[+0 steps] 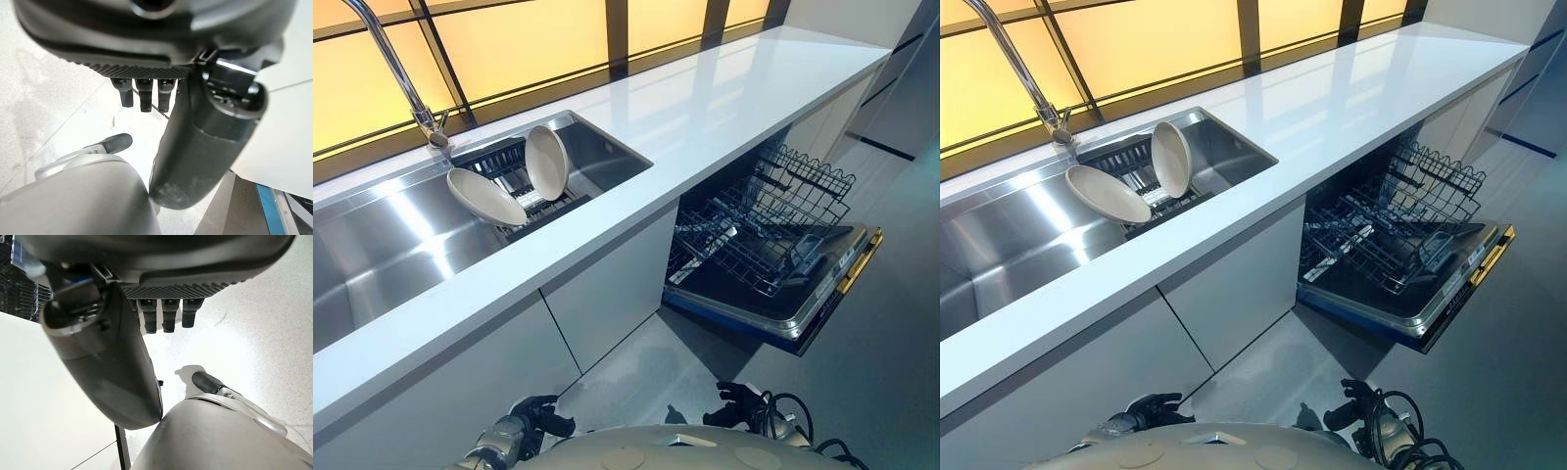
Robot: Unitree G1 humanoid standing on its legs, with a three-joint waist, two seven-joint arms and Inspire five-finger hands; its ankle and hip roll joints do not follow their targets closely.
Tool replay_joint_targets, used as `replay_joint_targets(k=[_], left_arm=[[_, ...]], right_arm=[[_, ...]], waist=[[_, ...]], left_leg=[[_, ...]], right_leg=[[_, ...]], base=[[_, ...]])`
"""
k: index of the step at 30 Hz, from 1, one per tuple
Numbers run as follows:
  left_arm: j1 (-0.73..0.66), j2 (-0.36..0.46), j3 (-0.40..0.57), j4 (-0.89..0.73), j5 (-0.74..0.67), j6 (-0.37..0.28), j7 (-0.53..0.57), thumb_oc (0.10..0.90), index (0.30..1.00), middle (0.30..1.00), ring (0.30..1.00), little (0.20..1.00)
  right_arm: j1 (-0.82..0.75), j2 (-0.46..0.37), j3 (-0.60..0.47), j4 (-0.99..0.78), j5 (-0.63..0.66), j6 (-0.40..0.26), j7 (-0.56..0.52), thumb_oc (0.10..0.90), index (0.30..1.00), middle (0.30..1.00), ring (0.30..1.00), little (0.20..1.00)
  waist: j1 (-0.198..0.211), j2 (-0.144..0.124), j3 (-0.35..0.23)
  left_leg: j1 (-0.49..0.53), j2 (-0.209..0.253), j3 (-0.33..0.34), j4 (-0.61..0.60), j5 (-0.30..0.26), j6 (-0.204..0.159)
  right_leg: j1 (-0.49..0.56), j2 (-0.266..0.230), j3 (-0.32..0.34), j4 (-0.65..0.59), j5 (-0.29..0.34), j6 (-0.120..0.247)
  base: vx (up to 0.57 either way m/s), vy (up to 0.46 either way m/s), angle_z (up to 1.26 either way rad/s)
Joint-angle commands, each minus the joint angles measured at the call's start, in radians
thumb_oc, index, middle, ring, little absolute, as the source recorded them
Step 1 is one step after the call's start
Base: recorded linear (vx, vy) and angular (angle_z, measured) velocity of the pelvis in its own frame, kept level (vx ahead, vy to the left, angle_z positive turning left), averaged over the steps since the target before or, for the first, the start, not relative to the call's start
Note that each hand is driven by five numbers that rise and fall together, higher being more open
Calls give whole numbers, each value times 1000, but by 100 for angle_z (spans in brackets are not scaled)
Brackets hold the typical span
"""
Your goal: Pick up plates and place into dishwasher.
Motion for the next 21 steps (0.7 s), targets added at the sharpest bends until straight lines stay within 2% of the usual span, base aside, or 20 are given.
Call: replay_joint_targets(k=[1,21], left_arm=[[-42,-14,-47,42,44,-12,-15,800,900,900,900,900],[-48,-10,-48,32,19,-22,-51,800,900,900,900,900]], right_arm=[[-56,9,39,28,-28,-6,6,800,900,900,900,900],[-59,5,42,19,-27,0,7,800,900,900,900,900]], waist=[[10,-18,37],[11,-18,38]], left_leg=[[8,-44,45,37,-114,34],[4,-45,43,39,-113,34]], right_leg=[[-14,10,-3,41,-45,31],[-16,10,-4,42,-45,30]], base=[[0,0,0],[0,0,0]])
